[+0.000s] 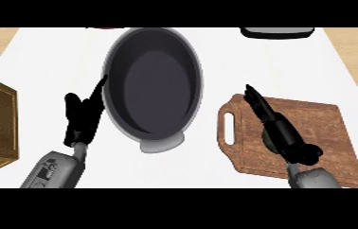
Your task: Pick the squash from the cutting board and place it in the pot
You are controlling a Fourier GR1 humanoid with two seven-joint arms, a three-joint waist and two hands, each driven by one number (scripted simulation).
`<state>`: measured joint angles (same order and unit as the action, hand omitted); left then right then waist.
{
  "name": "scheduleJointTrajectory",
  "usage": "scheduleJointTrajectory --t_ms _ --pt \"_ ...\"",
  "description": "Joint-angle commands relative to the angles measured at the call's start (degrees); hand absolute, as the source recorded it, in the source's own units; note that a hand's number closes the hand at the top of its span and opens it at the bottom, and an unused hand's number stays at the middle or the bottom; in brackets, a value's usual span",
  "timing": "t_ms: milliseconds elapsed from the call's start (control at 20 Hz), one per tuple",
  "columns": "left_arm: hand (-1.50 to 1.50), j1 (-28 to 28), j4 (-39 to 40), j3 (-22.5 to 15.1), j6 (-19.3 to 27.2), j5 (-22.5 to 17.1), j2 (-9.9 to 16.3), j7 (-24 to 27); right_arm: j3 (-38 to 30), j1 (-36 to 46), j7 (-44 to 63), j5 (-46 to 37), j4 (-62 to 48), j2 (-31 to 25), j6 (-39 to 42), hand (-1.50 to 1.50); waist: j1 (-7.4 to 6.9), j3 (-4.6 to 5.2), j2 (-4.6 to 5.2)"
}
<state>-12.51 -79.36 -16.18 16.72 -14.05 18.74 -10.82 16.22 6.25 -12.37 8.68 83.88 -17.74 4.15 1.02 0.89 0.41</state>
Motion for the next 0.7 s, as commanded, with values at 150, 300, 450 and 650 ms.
scheduleJointTrajectory --t_ms 150,300,450,650 --pt "0.00 0.01 -6.23 6.65 1.72 0.10 3.59 4.09 -18.15 5.54 -6.46 7.33 -5.63 -11.19 4.86 1.50 -2.04 -1.00 -0.41" --pt "0.00 -1.86 -5.95 7.07 2.91 0.16 2.95 3.29 -14.18 6.35 -8.04 -13.05 -3.85 -25.83 0.41 1.50 -1.49 0.59 -1.41" --pt "0.00 -2.63 -7.67 11.18 1.07 -3.03 4.06 3.83 -24.31 5.09 -20.25 -3.70 -18.70 -17.23 -3.36 -1.50 -2.00 -1.08 0.01" --pt "0.00 1.32 -11.58 11.21 1.05 -3.07 3.88 2.35 -26.54 3.26 -37.62 -1.86 -24.95 -16.79 3.28 -1.50 -1.78 -1.02 -0.30"
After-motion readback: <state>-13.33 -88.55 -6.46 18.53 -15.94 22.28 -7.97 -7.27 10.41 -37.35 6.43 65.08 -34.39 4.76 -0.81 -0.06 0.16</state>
